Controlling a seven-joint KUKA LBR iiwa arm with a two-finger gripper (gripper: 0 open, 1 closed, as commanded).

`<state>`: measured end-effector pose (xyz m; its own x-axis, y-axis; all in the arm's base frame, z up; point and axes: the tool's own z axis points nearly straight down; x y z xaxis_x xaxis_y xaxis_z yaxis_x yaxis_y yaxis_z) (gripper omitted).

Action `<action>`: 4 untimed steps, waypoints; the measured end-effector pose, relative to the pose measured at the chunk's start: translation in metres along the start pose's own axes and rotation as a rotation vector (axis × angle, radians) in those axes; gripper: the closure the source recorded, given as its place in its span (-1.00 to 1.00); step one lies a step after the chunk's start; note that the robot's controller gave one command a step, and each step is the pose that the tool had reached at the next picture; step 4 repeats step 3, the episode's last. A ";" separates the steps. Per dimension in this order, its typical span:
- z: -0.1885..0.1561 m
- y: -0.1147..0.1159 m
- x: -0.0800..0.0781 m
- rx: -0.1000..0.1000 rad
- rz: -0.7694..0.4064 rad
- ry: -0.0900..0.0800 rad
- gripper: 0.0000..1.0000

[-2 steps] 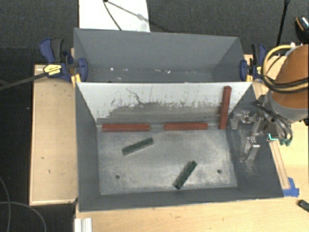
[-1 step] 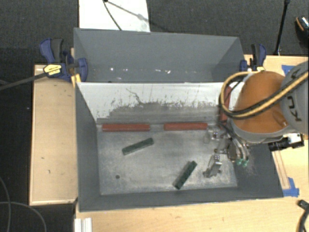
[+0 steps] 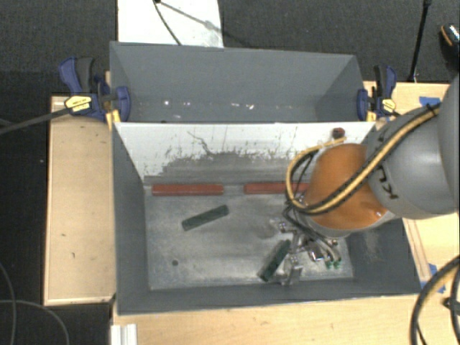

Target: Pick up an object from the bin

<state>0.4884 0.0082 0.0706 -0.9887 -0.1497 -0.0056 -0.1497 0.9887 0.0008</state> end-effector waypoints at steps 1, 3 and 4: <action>0.000 -0.001 0.001 0.001 -0.003 0.003 1.00; -0.237 0.014 -0.023 0.001 0.132 -0.007 1.00; -0.237 0.014 -0.023 0.001 0.132 -0.007 1.00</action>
Offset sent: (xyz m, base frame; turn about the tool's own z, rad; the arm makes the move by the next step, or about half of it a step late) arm 0.0000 0.0000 0.0000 0.0000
